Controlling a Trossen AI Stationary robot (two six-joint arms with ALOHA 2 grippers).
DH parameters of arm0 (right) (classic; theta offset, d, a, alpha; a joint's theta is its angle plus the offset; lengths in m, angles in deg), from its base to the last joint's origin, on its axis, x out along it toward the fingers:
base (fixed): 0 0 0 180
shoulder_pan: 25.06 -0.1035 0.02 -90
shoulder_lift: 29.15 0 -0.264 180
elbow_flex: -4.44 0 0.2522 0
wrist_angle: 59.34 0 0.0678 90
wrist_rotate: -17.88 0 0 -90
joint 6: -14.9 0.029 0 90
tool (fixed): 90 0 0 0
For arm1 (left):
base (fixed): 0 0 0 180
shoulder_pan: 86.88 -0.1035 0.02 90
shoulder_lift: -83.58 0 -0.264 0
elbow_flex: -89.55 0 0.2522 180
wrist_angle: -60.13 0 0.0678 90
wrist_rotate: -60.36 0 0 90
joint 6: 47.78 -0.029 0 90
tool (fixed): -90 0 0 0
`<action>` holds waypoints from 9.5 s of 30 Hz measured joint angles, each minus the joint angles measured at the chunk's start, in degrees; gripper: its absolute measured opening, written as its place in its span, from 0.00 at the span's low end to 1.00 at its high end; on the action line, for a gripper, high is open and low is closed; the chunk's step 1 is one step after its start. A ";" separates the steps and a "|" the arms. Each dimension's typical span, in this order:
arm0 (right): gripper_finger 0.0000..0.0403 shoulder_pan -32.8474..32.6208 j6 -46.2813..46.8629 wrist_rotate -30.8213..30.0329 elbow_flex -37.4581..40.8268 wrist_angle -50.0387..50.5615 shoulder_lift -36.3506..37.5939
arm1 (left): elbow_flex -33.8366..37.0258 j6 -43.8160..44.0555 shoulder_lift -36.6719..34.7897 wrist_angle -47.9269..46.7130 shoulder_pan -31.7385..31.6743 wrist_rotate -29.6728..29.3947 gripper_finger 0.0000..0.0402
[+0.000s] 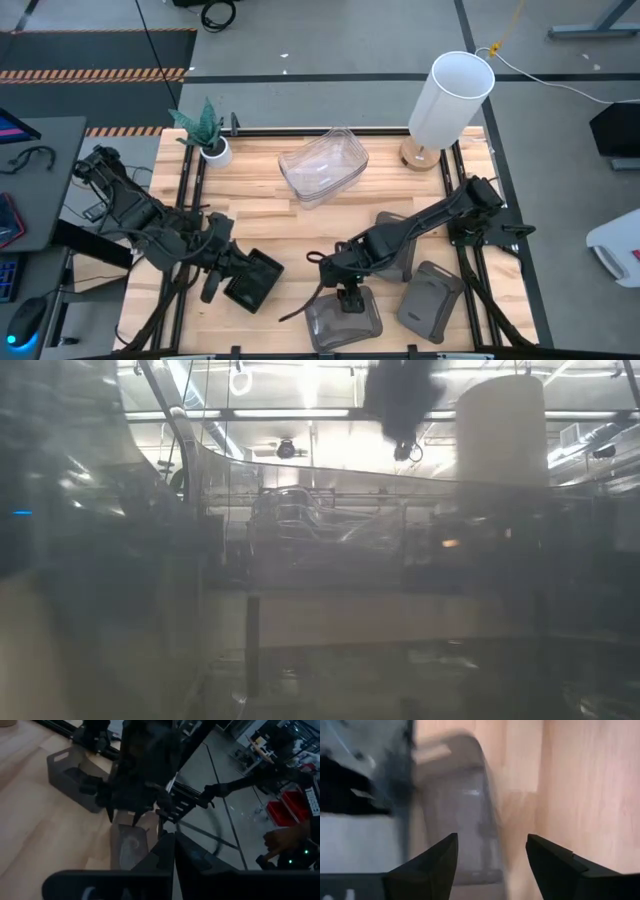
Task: Stack baskets by color
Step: Stack the bottom left black transparent bin on top of the top black transparent bin, then stack the bottom black transparent bin on top of the black transparent bin
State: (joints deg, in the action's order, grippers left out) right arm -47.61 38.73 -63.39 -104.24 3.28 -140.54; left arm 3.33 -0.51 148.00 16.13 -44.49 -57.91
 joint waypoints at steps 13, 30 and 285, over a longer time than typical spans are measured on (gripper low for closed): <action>0.60 -0.91 -17.03 -7.69 1.23 -2.36 -8.07 | 0.00 2.95 0.04 1.36 -3.35 -3.27 0.10; 0.13 -0.78 -21.84 -7.27 1.16 -7.09 -11.18 | -0.03 2.00 -2.15 6.62 -3.35 3.09 0.06; 0.34 15.37 -64.69 -1.27 14.91 23.06 14.84 | 0.00 -4.08 -2.56 16.24 -10.19 -2.52 0.03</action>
State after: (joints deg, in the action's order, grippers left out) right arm -32.24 -25.96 -64.66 -89.33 26.33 -125.70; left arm 3.33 -4.59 145.45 32.37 -54.68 -60.43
